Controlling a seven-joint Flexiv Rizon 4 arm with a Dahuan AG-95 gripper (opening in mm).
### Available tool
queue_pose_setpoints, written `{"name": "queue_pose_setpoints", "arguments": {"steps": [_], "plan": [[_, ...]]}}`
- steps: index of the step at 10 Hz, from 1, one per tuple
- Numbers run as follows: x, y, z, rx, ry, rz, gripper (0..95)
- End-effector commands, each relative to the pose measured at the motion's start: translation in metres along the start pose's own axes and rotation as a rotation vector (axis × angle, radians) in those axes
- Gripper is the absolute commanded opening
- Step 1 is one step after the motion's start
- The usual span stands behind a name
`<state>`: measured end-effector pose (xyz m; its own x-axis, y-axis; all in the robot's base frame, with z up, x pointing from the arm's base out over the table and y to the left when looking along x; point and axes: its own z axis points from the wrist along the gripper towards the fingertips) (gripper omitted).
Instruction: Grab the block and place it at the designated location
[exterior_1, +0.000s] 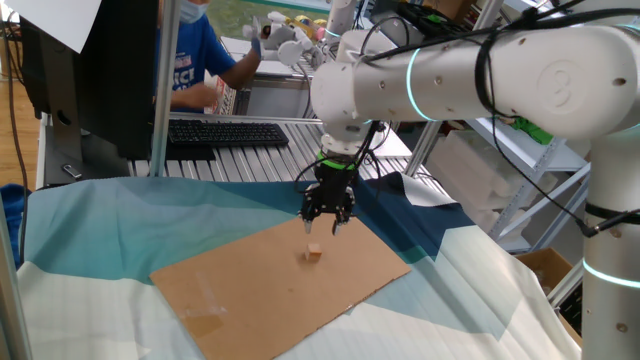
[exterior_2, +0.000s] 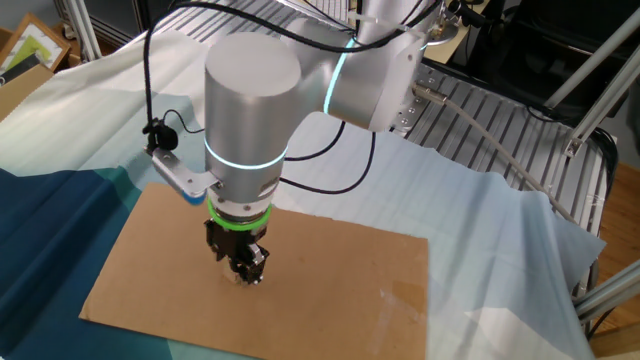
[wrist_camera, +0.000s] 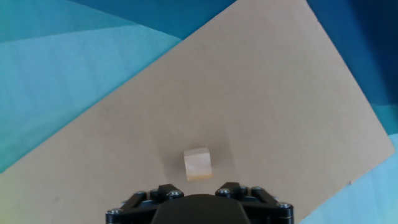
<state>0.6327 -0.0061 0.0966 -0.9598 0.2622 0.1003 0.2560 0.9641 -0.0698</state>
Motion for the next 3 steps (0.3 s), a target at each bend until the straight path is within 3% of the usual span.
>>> {"name": "queue_pose_setpoints", "arguments": {"steps": [1,3], "plan": [[0.0003,-0.0020,-0.0014,-0.002,-0.022,-0.012,38.0],[-0.0013,-0.0029,-0.0039,0.001,-0.019,-0.002,38.0]]}}
